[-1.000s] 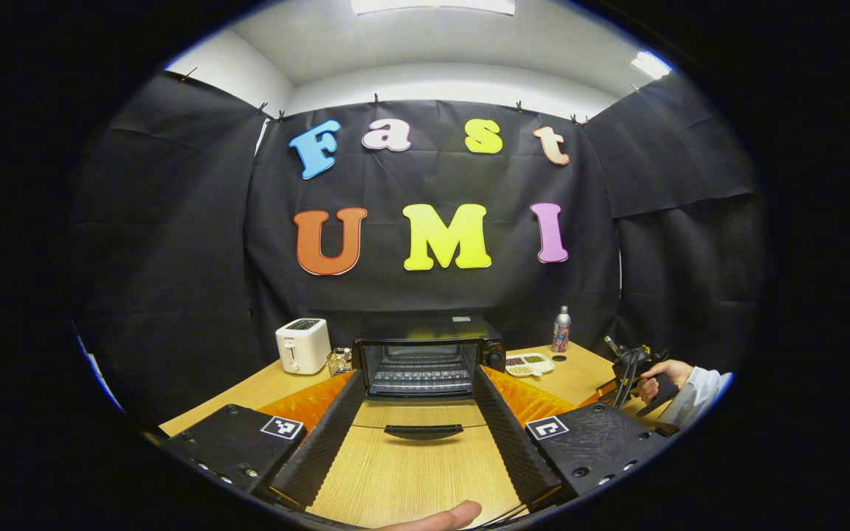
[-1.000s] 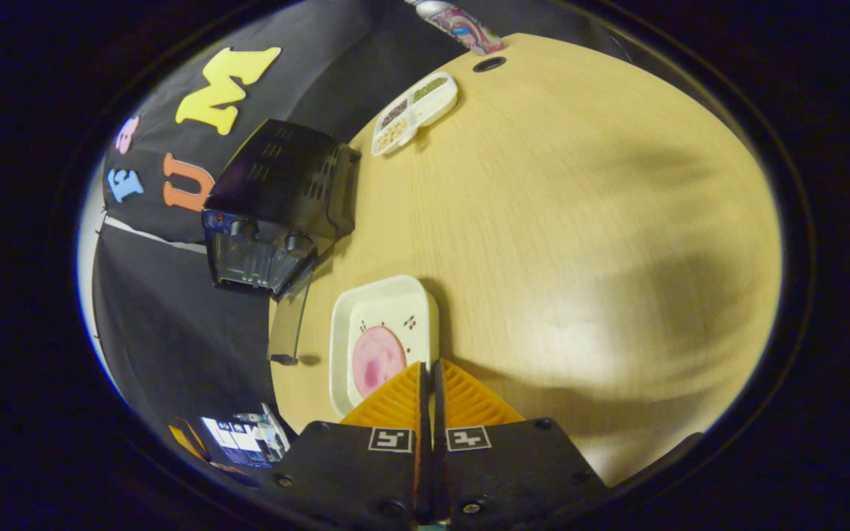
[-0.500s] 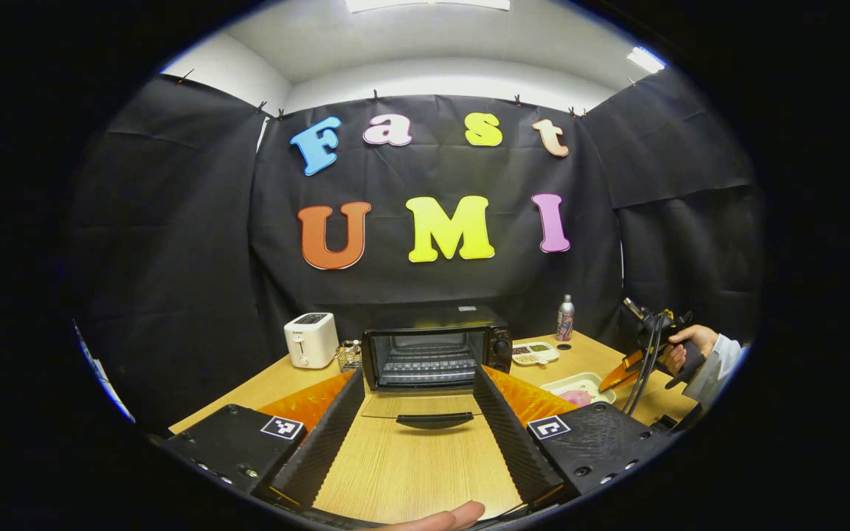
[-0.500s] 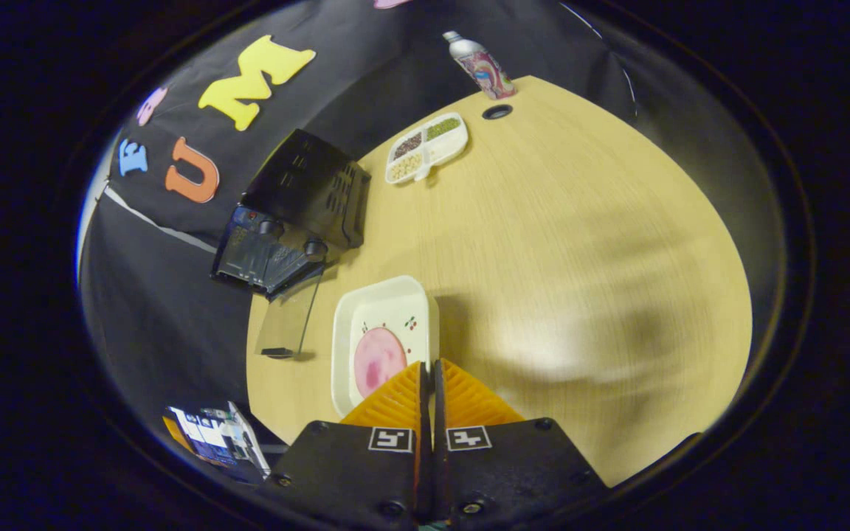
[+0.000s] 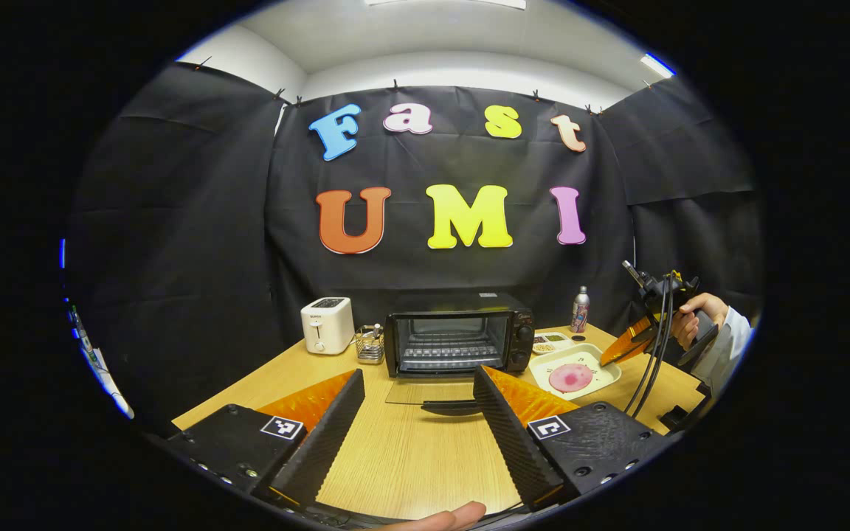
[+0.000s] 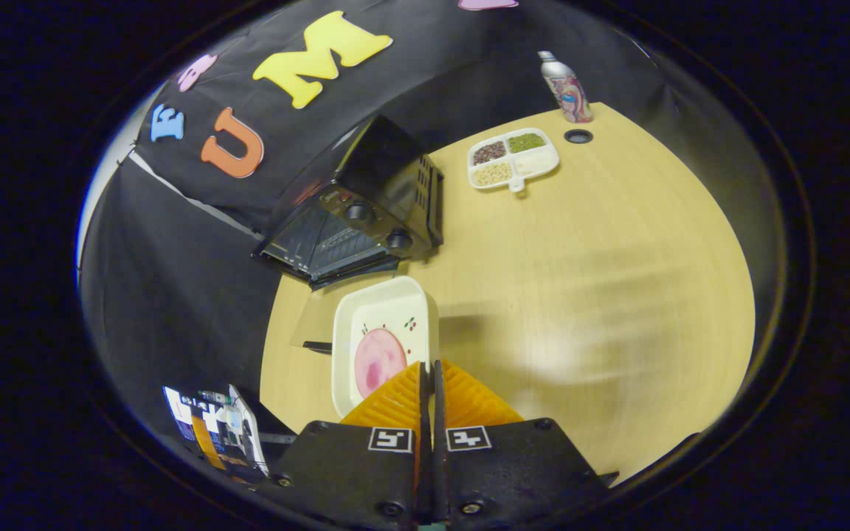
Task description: Open the electric oven with the left hand, put the food in, and close the electric oven.
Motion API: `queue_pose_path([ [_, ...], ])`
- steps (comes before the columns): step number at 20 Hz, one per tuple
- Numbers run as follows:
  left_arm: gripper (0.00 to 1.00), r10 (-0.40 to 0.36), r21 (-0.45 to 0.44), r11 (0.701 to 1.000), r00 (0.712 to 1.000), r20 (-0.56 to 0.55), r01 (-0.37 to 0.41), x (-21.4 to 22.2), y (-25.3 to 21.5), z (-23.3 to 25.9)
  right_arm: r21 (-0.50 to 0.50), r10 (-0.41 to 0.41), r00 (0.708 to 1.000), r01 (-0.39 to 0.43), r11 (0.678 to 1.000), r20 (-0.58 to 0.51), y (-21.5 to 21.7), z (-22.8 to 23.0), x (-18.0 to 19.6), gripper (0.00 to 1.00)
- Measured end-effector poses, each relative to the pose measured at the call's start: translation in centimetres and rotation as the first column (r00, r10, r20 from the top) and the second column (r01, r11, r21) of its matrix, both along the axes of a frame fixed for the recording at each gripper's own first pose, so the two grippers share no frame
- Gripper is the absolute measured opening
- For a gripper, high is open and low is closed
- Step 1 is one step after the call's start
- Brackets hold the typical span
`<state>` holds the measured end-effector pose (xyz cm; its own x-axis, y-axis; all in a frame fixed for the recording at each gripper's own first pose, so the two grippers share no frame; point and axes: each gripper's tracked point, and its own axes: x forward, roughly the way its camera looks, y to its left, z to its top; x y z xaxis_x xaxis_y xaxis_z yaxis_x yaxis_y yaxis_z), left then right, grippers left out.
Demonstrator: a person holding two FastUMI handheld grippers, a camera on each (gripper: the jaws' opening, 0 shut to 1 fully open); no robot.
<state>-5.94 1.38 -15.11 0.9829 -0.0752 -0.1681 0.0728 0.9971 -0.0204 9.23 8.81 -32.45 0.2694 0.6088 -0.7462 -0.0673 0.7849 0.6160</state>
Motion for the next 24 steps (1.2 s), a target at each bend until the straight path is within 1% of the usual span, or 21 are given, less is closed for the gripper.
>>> queue_pose_path([
  [4,0.95,0.041,0.013,0.999,0.999,0.01,-0.041,-0.1,2.6,-0.6,0.022,0.048,0.999,-0.048,0.999,-0.001,5.6,0.1,-0.1,0.04],
  [6,0.95,0.062,0.024,0.998,0.998,0.027,-0.063,0.1,3.8,-0.6,0.036,0.058,0.998,-0.057,0.998,-0.018,8.3,-0.4,0.0,0.04],
  [7,0.94,0.065,0.024,0.998,0.997,0.03,-0.065,0.0,4.1,-0.6,0.045,0.06,0.998,-0.059,0.997,-0.026,9.7,-0.5,0.1,0.0],
  [8,0.95,0.065,0.018,0.998,0.997,0.033,-0.065,-0.1,4.3,-0.5,0.052,0.057,0.998,-0.056,0.997,-0.033,10.9,-0.5,0.2,0.0],
  [9,0.94,0.066,0.01,0.998,0.997,0.035,-0.066,0.0,4.6,-0.5,0.062,0.04,0.998,-0.037,0.997,-0.043,12.1,-0.5,0.4,0.04],
  [10,0.94,0.066,0.006,0.998,0.997,0.038,-0.067,0.2,4.9,-0.4,0.077,0.01,0.998,-0.006,0.997,-0.056,13.3,-0.4,0.8,0.01],
  [11,0.94,0.066,0.007,0.998,0.997,0.044,-0.067,0.3,5.2,-0.3,0.094,-0.01,0.998,0.016,0.995,-0.066,14.4,-0.4,1.1,0.04],
  [12,0.94,0.069,0.011,0.998,0.996,0.053,-0.07,0.4,5.6,-0.2,0.109,-0.035,0.996,0.043,0.993,-0.077,15.4,-0.4,1.6,0.04],
  [13,0.94,0.077,0.017,0.997,0.995,0.065,-0.078,0.6,6.1,0.1,0.121,-0.055,0.995,0.065,0.991,-0.082,16.4,-0.4,2.0,0.0],
  [14,0.94,0.086,0.022,0.996,0.994,0.071,-0.088,1.0,6.6,0.2,0.124,-0.078,0.994,0.087,0.988,-0.079,17.3,-0.4,2.6,0.04],
  [15,0.94,0.098,0.021,0.995,0.993,0.071,-0.1,1.5,7.1,0.1,0.129,-0.106,0.992,0.115,0.985,-0.074,17.9,-0.4,3.2,0.0],
  [16,0.94,0.106,0.017,0.994,0.992,0.072,-0.107,2.2,7.4,0.0,0.135,-0.147,0.987,0.154,0.979,-0.065,18.6,-0.3,4.0,0.04],
  [17,0.95,0.106,0.011,0.994,0.992,0.072,-0.107,2.8,7.4,-0.2,0.144,-0.189,0.98,0.195,0.97,-0.054,19.3,-0.3,4.8,0.04],
  [19,0.94,0.103,0.006,0.995,0.992,0.075,-0.104,3.8,7.5,-0.5,0.164,-0.28,0.959,0.284,0.945,-0.049,20.5,-0.6,6.3,0.04],
  [20,0.95,0.101,0.011,0.995,0.992,0.077,-0.102,4.4,7.5,-0.7,0.166,-0.332,0.942,0.335,0.928,-0.045,20.6,-1.0,7.2,0.0],
  [21,0.94,0.103,0.016,0.994,0.992,0.078,-0.104,4.7,7.6,-1.2,0.162,-0.381,0.924,0.382,0.91,-0.037,20.7,-1.4,8.0,0.04],
  [22,0.94,0.104,0.02,0.994,0.991,0.078,-0.106,5.1,7.7,-1.6,0.155,-0.451,0.892,0.451,0.879,-0.037,20.3,-2.0,9.1,0.0],
  [24,0.94,0.087,0.03,0.995,0.993,0.081,-0.09,5.9,7.3,-2.1,0.156,-0.575,0.818,0.572,0.806,-0.026,19.8,-3.0,11.0,0.0],
])
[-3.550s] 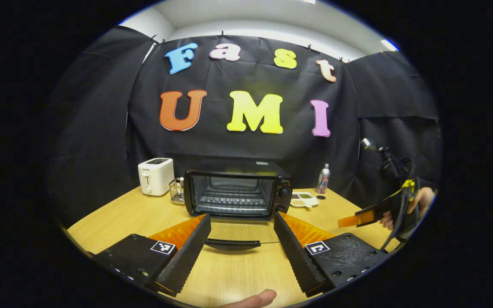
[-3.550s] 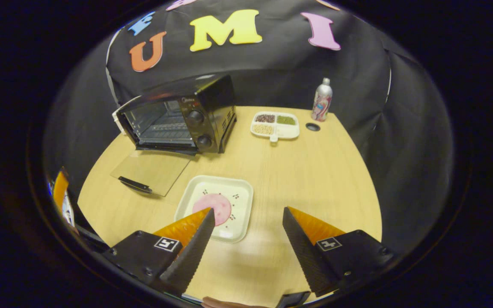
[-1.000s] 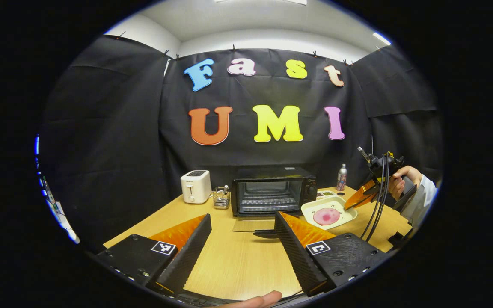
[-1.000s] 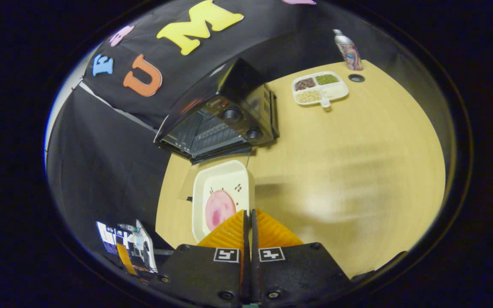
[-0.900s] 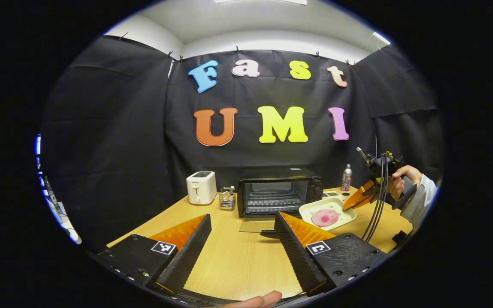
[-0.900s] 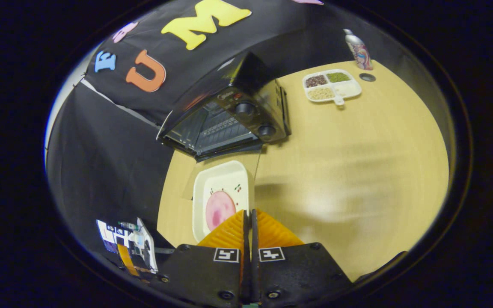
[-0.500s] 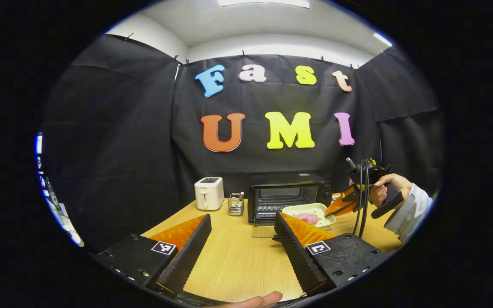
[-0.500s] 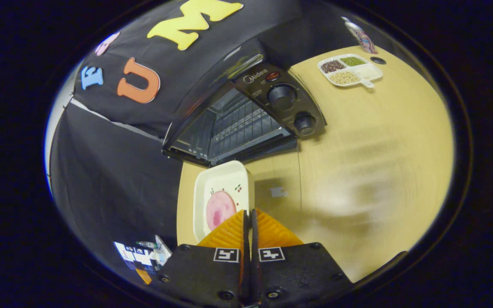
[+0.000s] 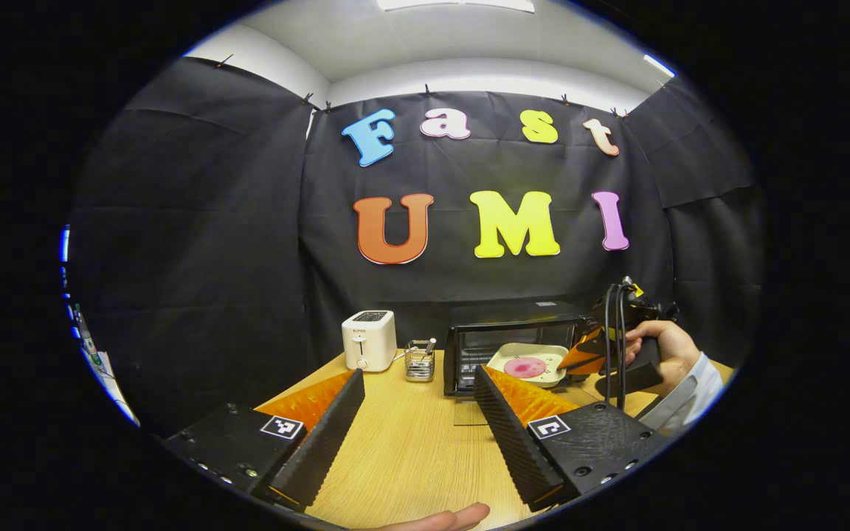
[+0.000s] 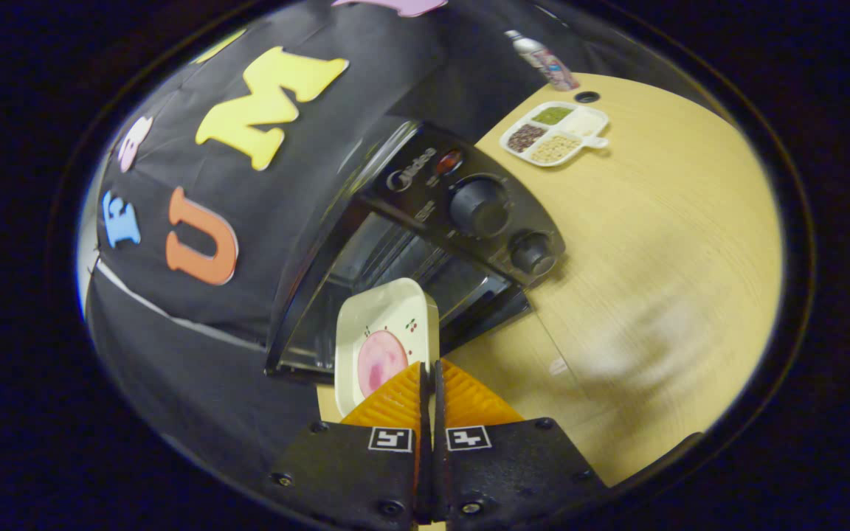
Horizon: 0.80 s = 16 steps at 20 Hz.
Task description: Open the electric oven with the left hand, put the food in, and close the electric oven.
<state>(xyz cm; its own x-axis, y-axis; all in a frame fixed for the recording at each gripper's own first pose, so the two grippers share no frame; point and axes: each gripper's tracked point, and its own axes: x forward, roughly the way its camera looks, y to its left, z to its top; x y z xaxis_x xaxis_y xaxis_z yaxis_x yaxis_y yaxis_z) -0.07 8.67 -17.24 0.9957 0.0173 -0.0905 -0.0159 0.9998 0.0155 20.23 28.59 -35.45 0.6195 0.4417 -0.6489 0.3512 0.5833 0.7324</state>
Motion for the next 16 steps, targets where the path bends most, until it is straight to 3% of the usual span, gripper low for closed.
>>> queue_pose_path([
  [3,0.94,-0.02,0.013,1.0,1.0,-0.005,0.02,0.7,-0.5,-0.7,0.035,-0.164,0.986,0.163,0.986,0.028,0.4,-0.4,2.3,0.0],
  [5,0.95,-0.031,0.016,0.999,0.999,-0.017,0.032,0.9,-0.9,-1.3,0.069,-0.228,0.971,0.224,0.972,0.064,1.7,-0.2,3.7,0.04],
  [7,0.94,-0.037,0.013,0.999,0.999,-0.028,0.038,1.3,-1.1,-1.9,0.097,-0.272,0.958,0.264,0.96,0.088,3.1,-0.1,4.7,0.01],
  [12,0.95,-0.034,0.021,0.999,0.999,-0.041,0.035,1.4,-0.5,-2.6,0.126,-0.319,0.934,0.302,0.945,0.158,5.3,-0.5,7.2,0.06],
  [15,0.95,-0.035,0.017,0.999,0.998,-0.049,0.036,1.8,-0.4,-3.1,0.099,-0.308,0.936,0.295,0.95,0.171,5.9,-2.0,7.4,0.02],
  [16,0.95,-0.033,0.015,0.999,0.998,-0.051,0.034,1.8,-0.5,-3.2,0.102,-0.304,0.939,0.291,0.951,0.163,6.1,-2.6,7.4,0.06],
])
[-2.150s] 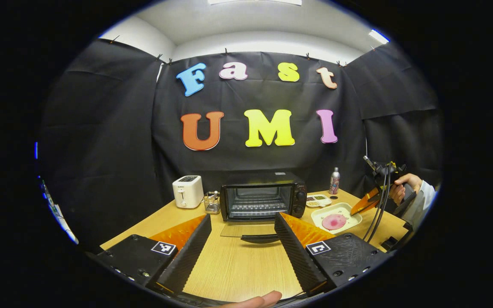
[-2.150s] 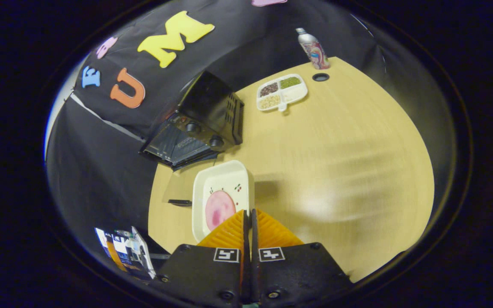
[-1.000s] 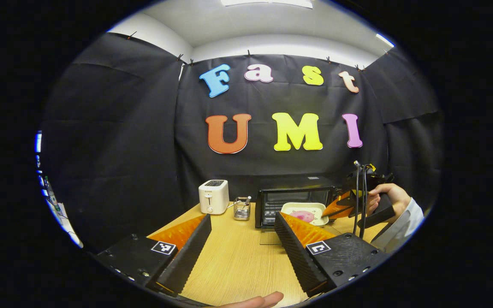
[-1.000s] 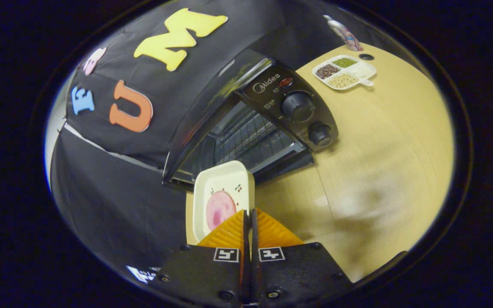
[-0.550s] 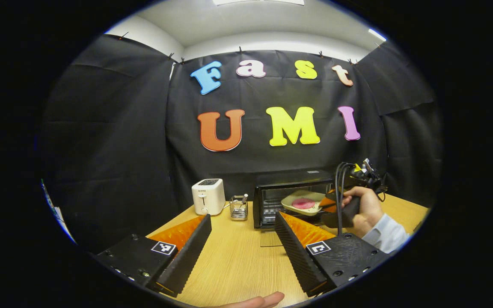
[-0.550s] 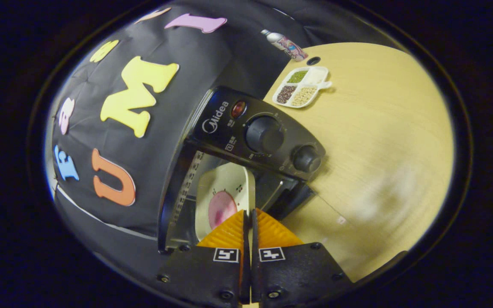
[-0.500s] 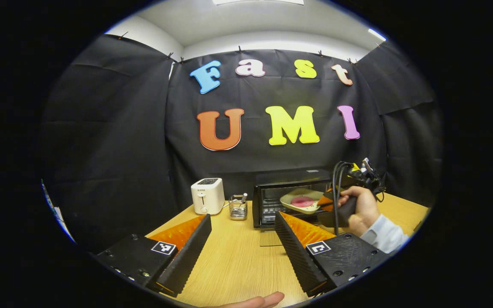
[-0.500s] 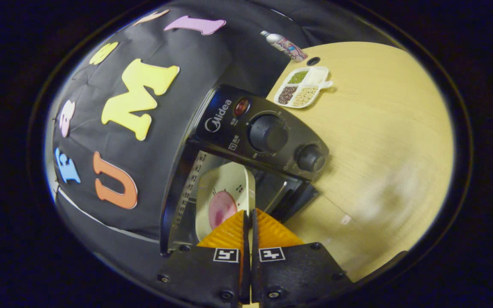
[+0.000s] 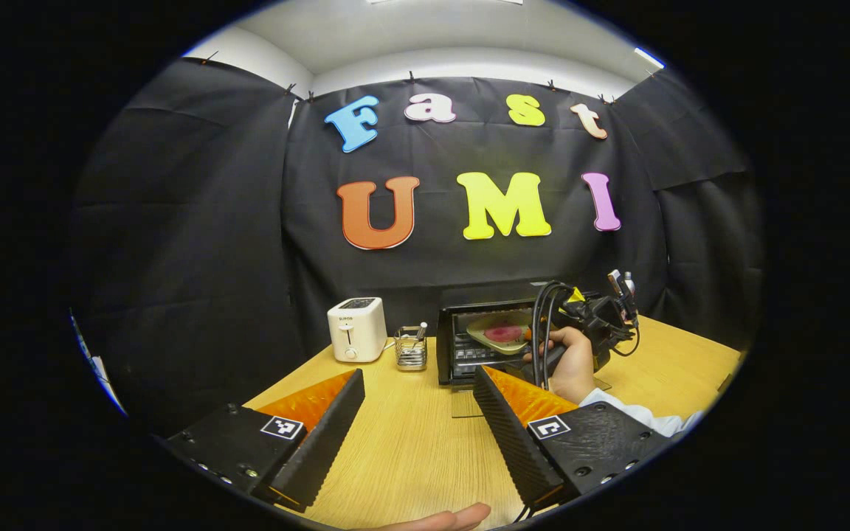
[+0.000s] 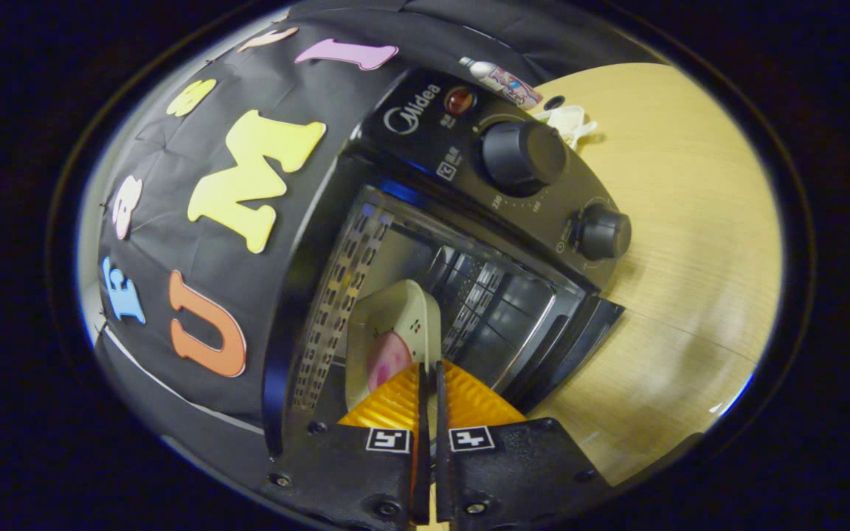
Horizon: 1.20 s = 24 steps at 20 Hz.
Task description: Open the electric oven with the left hand, put the food in, and close the electric oven.
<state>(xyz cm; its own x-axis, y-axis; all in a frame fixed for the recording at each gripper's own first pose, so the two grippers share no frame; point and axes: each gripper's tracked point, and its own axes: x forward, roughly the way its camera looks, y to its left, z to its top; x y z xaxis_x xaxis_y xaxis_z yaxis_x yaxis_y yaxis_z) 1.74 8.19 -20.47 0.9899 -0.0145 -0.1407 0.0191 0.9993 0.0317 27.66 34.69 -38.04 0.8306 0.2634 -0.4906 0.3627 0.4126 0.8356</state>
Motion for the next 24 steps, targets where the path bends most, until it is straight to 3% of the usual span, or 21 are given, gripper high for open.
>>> queue_pose_path([
  [6,0.94,-0.005,-0.011,1.0,1.0,-0.007,0.005,0.0,-0.2,-0.3,0.004,0.035,0.999,-0.035,0.999,0.027,0.9,-1.5,0.0,0.05],
  [9,0.94,-0.007,-0.011,1.0,1.0,-0.009,0.007,-0.1,-0.3,-0.6,-0.028,0.046,0.997,-0.045,0.999,0.06,0.9,-1.4,0.0,0.11],
  [11,0.95,-0.002,-0.007,1.0,1.0,-0.018,0.002,-0.1,-0.1,-0.9,-0.037,0.052,0.995,-0.049,0.998,0.081,0.9,-1.1,0.0,0.03],
  [12,0.94,0.002,-0.008,1.0,1.0,-0.027,-0.002,-0.2,0.0,-1.2,-0.039,0.06,0.994,-0.056,0.998,0.094,0.9,-0.8,0.0,0.05],
  [16,0.94,0.018,-0.018,1.0,0.999,-0.05,-0.019,-0.4,0.3,-1.8,-0.1,0.071,0.987,-0.056,0.993,0.146,-0.1,0.5,-0.8,0.28],
  [22,0.95,0.059,-0.016,0.998,0.994,-0.093,-0.061,-1.2,1.1,-3.5,-0.296,0.097,0.965,-0.022,0.955,0.242,-3.4,2.5,-3.4,0.78],
  [23,0.95,0.066,-0.012,0.998,0.993,-0.1,-0.068,-1.3,1.1,-3.9,-0.34,0.11,0.962,-0.018,0.94,0.251,-4.0,2.8,-4.0,0.84],
  [24,0.94,0.071,-0.006,0.997,0.991,-0.109,-0.072,-1.4,1.1,-4.2,-0.381,0.136,0.957,-0.03,0.924,0.255,-4.3,3.0,-4.6,0.8],
])
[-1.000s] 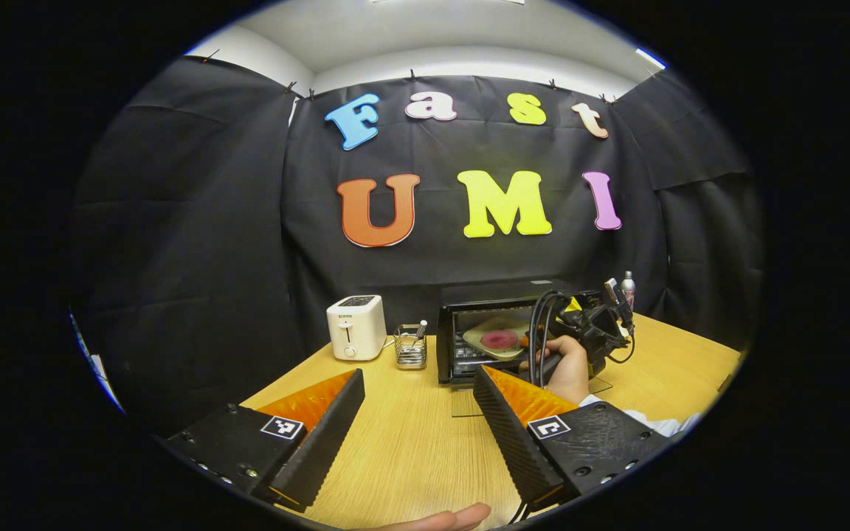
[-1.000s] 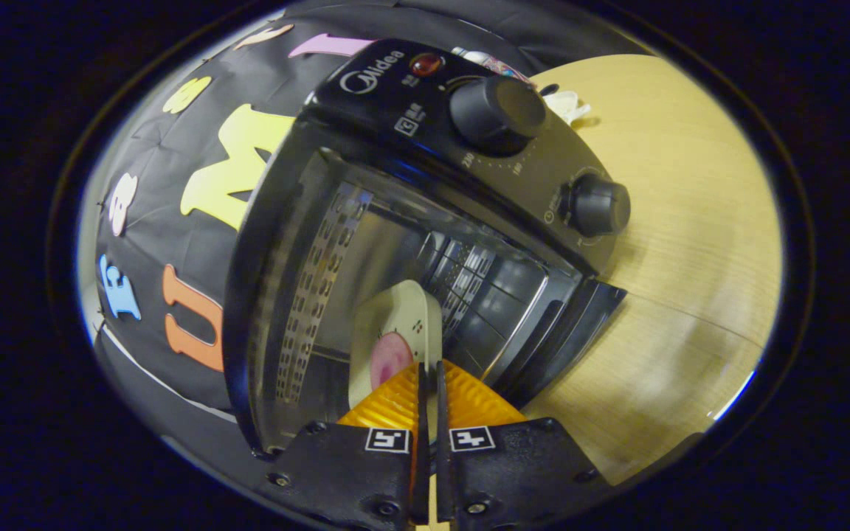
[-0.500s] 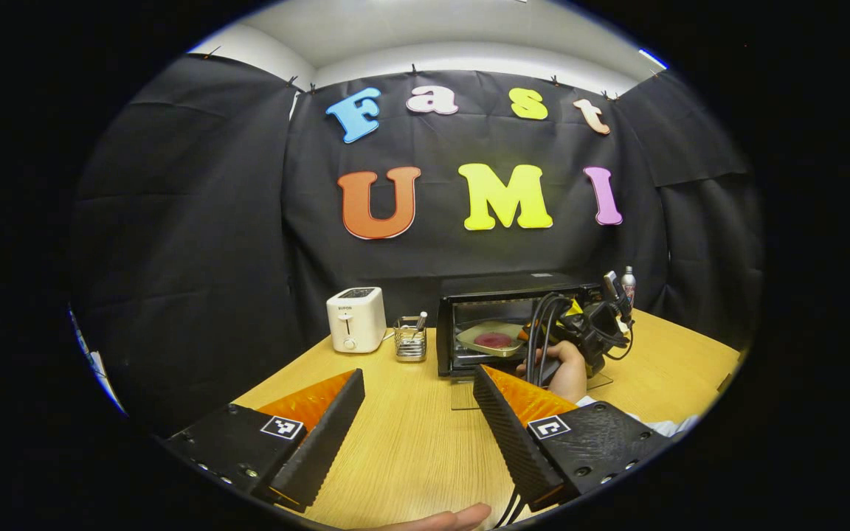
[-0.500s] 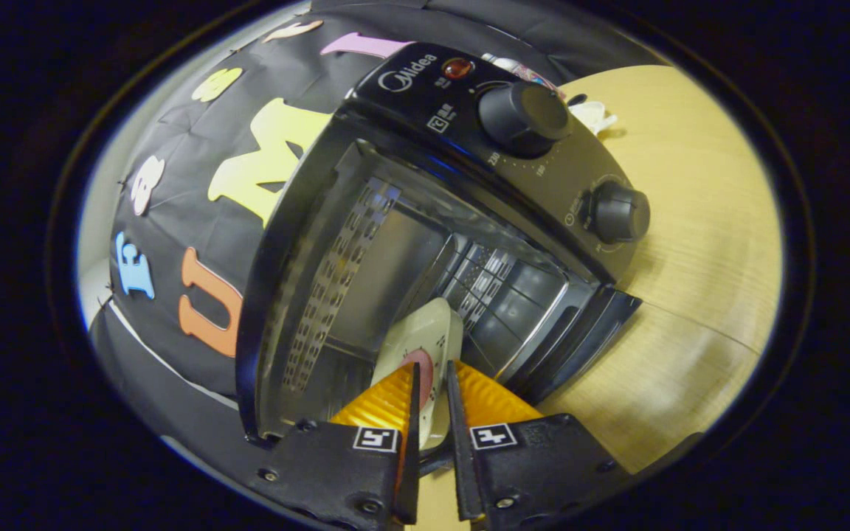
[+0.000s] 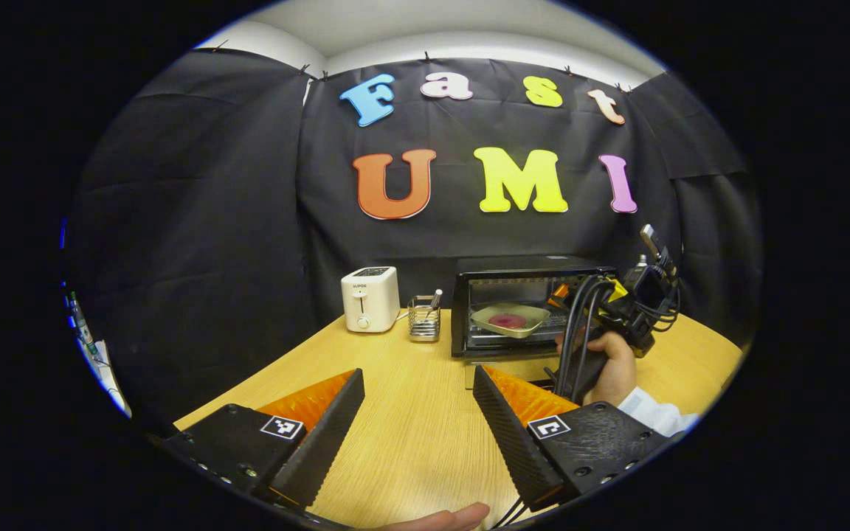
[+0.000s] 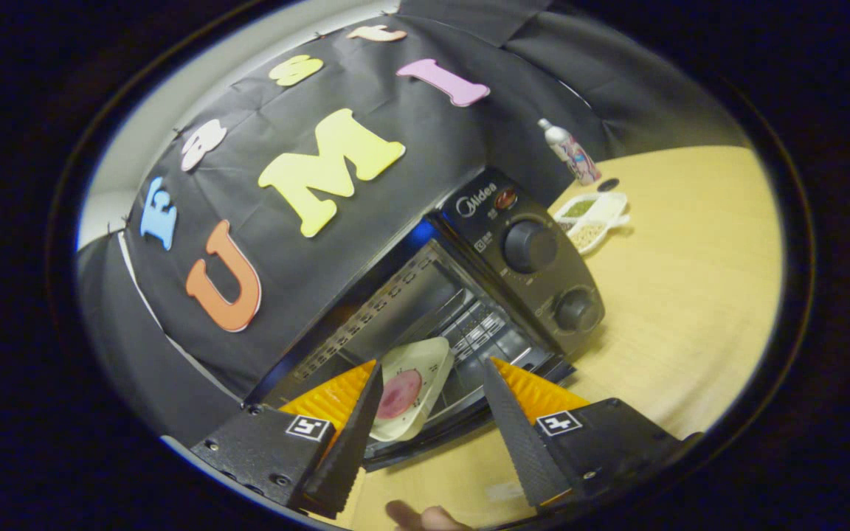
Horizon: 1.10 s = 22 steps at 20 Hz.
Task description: Open the electric oven with the left hand, put the food in, and close the electric oven.
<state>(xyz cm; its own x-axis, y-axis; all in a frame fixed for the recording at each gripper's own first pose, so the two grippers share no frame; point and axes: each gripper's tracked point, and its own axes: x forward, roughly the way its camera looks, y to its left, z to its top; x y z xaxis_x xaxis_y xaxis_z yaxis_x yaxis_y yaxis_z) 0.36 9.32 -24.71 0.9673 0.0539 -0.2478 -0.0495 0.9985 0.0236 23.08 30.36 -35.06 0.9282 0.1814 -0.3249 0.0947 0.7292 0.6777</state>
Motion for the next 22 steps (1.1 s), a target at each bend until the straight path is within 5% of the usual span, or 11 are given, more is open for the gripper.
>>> queue_pose_path([
  [5,0.95,-0.009,-0.007,1.0,0.998,-0.058,0.009,-0.2,-0.8,-2.1,-0.194,0.073,0.994,-0.055,0.98,0.085,-1.8,2.8,-4.7,0.87],
  [11,0.95,-0.049,-0.103,0.994,0.981,-0.189,0.03,-1.2,-3.5,-6.1,-0.394,0.204,0.968,-0.133,0.909,0.145,-4.8,6.2,-10.2,0.96],
  [18,0.95,-0.128,-0.109,0.989,0.959,-0.252,0.103,-0.2,-7.6,-7.4,-0.514,0.295,0.93,-0.148,0.845,0.218,-10.3,13.2,-15.6,0.96],
  [22,0.95,-0.174,-0.124,0.982,0.943,-0.282,0.144,0.9,-10.4,-8.0,-0.528,0.3,0.908,-0.109,0.842,0.292,-14.7,18.7,-18.7,0.96],
])
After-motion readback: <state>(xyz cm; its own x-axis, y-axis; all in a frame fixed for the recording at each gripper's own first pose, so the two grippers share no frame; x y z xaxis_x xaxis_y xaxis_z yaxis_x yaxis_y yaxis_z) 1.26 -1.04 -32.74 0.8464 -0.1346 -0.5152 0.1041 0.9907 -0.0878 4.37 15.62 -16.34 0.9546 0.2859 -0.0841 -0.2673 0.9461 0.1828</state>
